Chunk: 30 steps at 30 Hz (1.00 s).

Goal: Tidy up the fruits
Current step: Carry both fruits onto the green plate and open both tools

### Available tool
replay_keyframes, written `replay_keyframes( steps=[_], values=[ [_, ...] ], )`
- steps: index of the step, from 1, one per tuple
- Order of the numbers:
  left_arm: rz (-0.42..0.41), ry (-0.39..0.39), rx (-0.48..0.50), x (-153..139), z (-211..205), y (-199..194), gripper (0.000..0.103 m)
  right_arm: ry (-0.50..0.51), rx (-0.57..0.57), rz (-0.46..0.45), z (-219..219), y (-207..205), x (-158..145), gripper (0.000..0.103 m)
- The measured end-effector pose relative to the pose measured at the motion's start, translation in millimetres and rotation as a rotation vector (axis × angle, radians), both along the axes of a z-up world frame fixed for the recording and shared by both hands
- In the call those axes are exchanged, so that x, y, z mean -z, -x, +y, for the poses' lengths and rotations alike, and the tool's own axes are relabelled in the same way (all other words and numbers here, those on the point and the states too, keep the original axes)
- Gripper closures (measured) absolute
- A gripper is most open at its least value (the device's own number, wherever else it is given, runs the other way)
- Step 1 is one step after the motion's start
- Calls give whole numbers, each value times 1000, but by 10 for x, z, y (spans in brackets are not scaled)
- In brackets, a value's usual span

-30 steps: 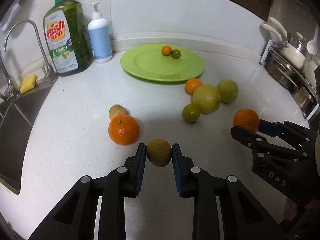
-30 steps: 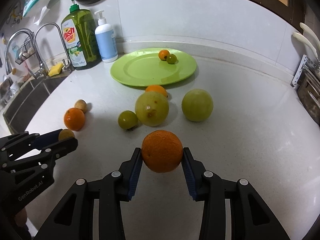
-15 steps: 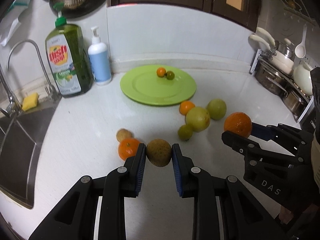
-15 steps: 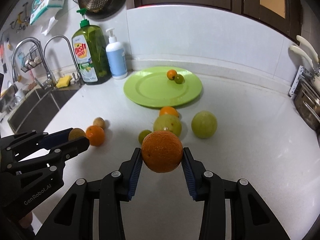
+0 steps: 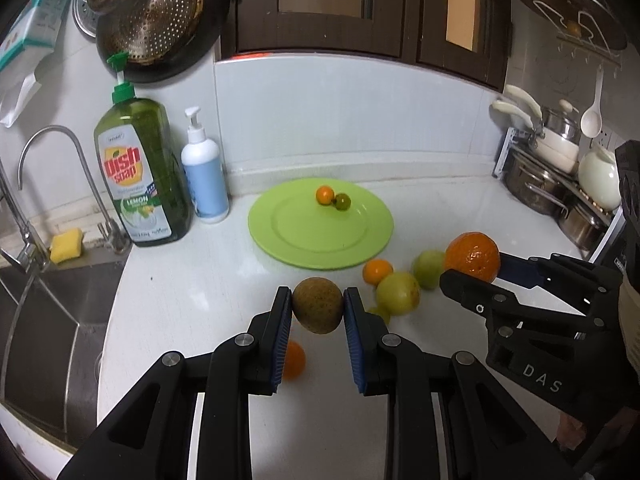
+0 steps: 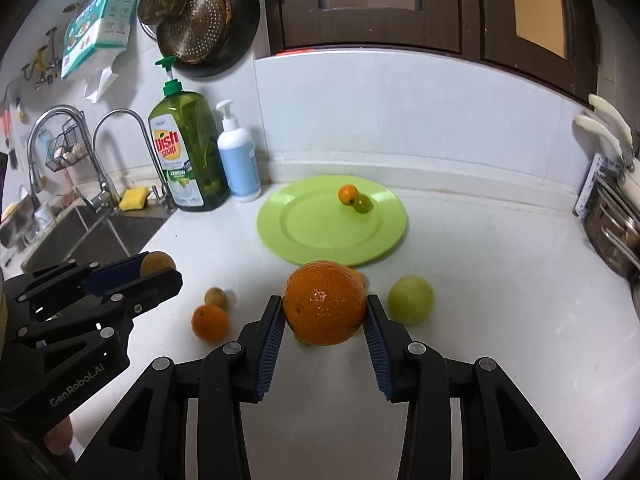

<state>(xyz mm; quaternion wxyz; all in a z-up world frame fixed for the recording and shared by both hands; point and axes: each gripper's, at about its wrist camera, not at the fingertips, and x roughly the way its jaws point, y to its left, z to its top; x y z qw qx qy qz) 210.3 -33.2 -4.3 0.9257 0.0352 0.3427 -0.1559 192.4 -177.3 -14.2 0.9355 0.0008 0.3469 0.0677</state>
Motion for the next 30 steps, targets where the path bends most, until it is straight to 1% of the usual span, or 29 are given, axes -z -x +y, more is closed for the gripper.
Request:
replay_keyframes(
  steps=[7, 11, 15, 21, 26, 30],
  values=[
    [-24, 0, 5, -166, 13, -226, 76, -2, -11, -38, 53, -168, -180, 62],
    [-29, -12, 13, -229, -18, -426, 76, -13, -15, -43, 50, -359, -260, 62],
    [-40, -30, 19, -260, -65, -639, 76, 10, -10, -47, 49, -561, -300, 62],
    [-35, -31, 31, -286, -118, -1040, 76, 9, 1, -18, -6, -928, -275, 62],
    [-49, -55, 42, -290, -192, -1279, 76, 6, 11, 5, -60, -1207, -224, 62],
    [-32, -55, 55, -250, -248, -1510, 76, -23, 22, 39, -116, -1440, -163, 62]
  ],
)
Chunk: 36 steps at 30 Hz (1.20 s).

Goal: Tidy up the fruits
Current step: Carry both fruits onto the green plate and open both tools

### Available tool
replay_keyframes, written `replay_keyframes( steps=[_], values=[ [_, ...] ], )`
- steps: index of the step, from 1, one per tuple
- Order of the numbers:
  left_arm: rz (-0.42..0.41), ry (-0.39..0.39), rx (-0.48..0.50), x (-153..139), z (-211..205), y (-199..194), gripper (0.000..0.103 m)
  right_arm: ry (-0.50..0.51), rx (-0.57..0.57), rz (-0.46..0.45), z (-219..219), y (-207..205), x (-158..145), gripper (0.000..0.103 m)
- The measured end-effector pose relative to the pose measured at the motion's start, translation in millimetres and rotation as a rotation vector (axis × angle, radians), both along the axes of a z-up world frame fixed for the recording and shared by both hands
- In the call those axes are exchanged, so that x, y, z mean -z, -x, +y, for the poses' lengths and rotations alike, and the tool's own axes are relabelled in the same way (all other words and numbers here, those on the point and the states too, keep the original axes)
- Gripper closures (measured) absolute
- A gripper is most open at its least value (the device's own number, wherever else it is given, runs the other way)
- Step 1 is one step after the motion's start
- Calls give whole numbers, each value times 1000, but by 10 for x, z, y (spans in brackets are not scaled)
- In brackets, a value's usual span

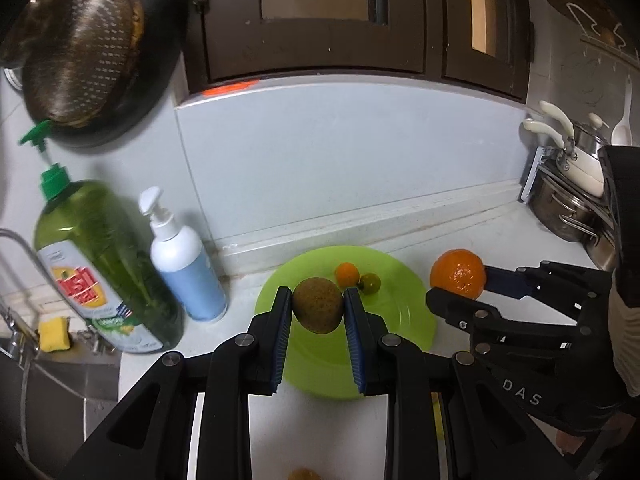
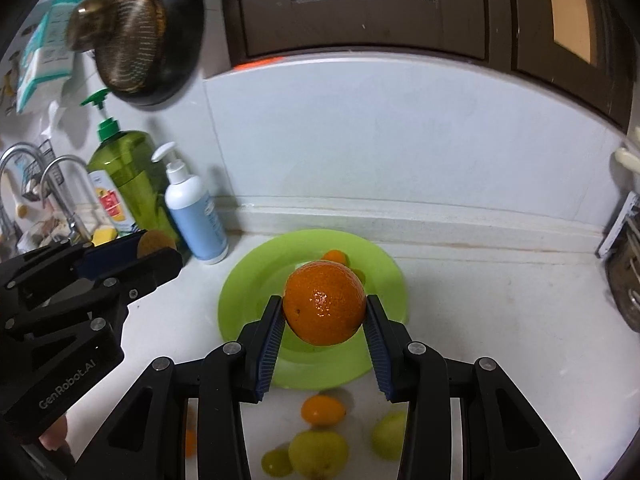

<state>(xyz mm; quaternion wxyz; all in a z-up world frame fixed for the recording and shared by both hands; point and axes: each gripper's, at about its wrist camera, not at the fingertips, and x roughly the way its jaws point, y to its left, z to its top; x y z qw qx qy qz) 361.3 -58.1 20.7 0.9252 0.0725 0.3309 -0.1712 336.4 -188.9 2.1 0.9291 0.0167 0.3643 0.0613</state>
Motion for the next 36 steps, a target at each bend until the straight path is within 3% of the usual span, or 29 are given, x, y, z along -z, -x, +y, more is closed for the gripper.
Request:
replay_keyframes(
  steps=[8, 16, 24, 36],
  values=[
    [65, -20, 22, 210, -116, -438, 76, -49, 8, 108, -97, -434, 244, 62],
    [148, -46, 34, 529, -218, -819, 76, -37, 21, 188, -151, -755, 511, 62],
    [259, -41, 46, 847, -290, -1138, 76, -23, 32, 255, -234, -956, 740, 62],
    [331, -71, 58, 1126, -467, -1359, 76, -15, 30, 303, -248, -1079, 897, 62]
  ],
)
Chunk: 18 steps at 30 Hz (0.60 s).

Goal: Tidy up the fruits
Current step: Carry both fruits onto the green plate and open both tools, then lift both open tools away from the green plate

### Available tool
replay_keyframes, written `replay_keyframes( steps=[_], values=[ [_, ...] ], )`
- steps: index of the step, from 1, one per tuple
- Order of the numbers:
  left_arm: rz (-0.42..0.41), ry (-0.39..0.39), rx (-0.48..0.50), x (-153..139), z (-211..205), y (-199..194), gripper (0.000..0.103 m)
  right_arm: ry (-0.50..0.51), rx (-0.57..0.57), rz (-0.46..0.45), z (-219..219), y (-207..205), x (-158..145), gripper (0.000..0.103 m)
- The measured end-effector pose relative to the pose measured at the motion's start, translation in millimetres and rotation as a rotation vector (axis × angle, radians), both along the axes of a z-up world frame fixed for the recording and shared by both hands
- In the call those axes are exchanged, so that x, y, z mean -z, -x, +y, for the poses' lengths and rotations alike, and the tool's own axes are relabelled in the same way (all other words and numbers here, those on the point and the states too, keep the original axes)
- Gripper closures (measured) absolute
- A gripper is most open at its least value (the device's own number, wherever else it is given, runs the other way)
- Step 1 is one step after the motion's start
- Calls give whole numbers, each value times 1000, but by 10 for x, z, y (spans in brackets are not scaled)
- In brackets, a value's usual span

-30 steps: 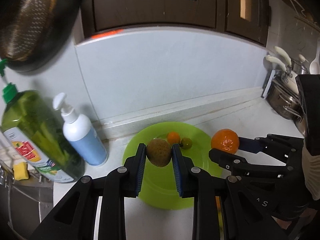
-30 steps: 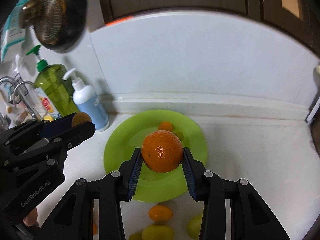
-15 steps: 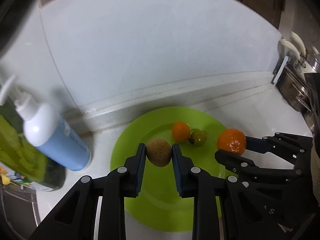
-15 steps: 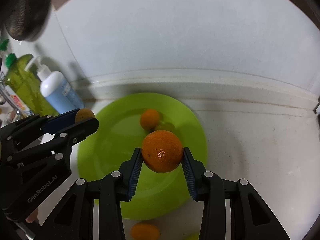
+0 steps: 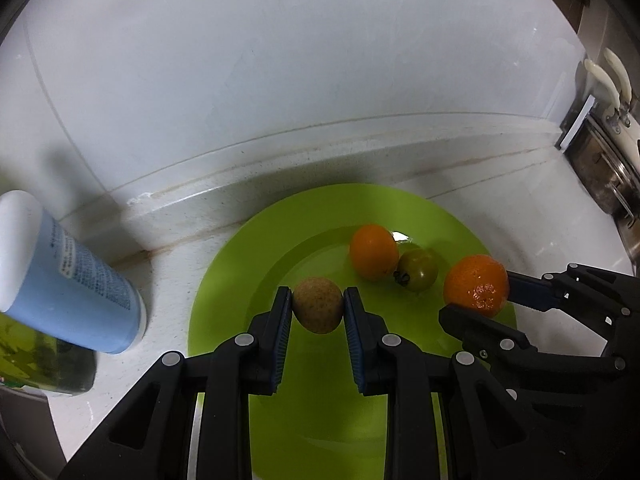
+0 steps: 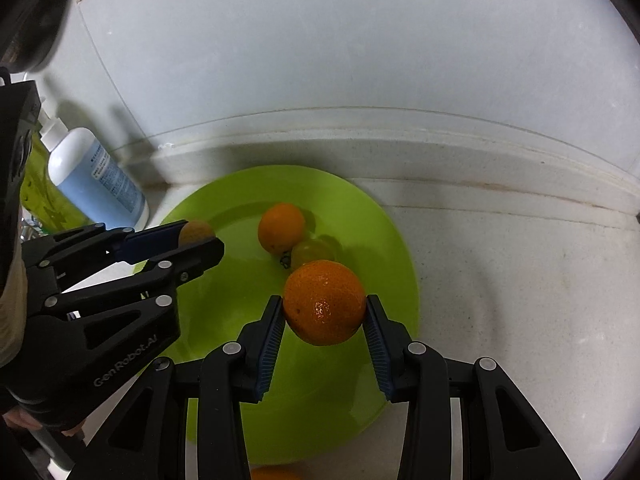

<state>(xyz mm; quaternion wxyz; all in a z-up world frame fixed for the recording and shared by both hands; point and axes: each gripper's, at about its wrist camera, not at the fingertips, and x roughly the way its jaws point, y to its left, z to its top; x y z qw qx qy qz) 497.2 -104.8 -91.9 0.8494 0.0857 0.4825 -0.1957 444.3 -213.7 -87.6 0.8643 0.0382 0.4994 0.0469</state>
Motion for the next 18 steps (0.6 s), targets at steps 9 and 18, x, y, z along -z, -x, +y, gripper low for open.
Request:
replay_keyframes(
  steps=[9, 18],
  values=[
    [-3, -4, -6, 12, -15, -36, 74, -9, 15, 10, 23, -44, 51, 62],
    [-44, 9, -28, -187, 133, 126, 69, 2, 13, -47, 98, 77, -100, 55]
  ],
)
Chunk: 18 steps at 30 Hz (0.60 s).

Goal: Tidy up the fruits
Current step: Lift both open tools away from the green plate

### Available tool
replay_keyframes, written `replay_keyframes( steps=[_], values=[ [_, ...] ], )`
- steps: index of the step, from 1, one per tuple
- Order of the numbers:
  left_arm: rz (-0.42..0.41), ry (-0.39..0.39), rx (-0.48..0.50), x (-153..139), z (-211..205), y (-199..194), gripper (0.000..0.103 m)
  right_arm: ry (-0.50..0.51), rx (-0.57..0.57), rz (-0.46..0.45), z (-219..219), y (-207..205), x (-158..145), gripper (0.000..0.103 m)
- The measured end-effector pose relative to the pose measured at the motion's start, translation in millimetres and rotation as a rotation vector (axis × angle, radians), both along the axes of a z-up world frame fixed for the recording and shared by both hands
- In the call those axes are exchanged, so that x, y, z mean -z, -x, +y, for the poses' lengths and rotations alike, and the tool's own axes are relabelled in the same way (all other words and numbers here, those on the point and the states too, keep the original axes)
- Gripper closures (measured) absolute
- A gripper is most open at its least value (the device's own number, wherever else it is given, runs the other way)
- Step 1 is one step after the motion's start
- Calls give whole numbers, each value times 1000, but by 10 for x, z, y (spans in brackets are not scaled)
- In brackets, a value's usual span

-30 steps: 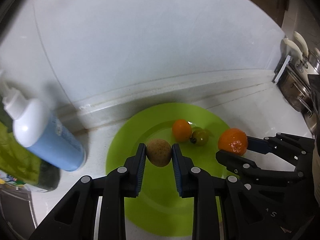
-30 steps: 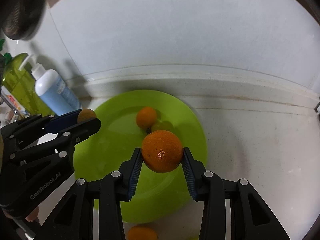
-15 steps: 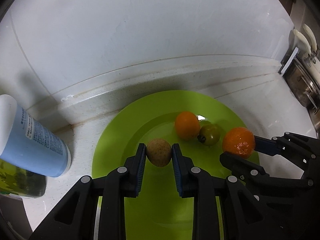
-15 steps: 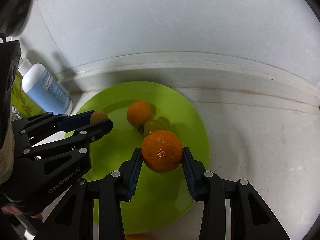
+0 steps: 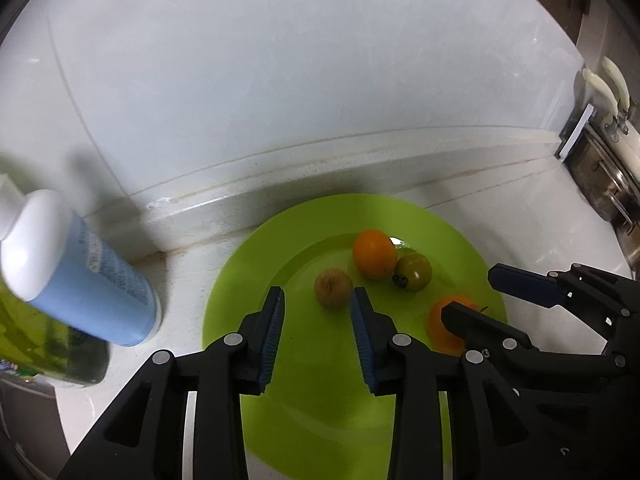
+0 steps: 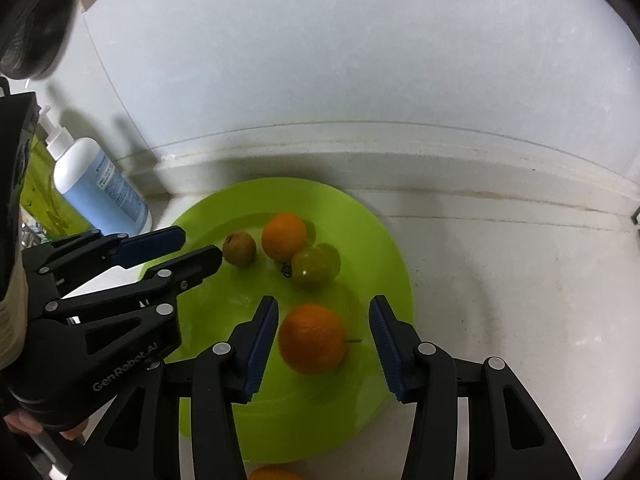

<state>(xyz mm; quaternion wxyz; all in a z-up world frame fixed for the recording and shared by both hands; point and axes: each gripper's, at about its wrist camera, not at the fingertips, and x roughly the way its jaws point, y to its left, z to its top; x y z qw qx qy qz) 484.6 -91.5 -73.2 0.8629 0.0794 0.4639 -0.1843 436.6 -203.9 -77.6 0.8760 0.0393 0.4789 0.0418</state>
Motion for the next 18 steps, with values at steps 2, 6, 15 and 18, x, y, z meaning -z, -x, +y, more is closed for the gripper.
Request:
replay_keyframes(
  steps=[2, 6, 15, 18],
  values=[
    [-13, 2, -5, -66, 29, 59, 69, -5, -2, -11, 24, 43, -46, 55],
    [-47, 12, -20, -233, 101, 205, 68, -4, -5, -42, 47, 145, -155, 55],
    [-143, 61, -53, -670, 293, 660, 65, -4, -17, -144, 136, 491, -514, 55],
    [-171, 79, -60, -797, 370, 815, 64, -1, -18, -182, 162, 641, -651, 55]
  ],
)
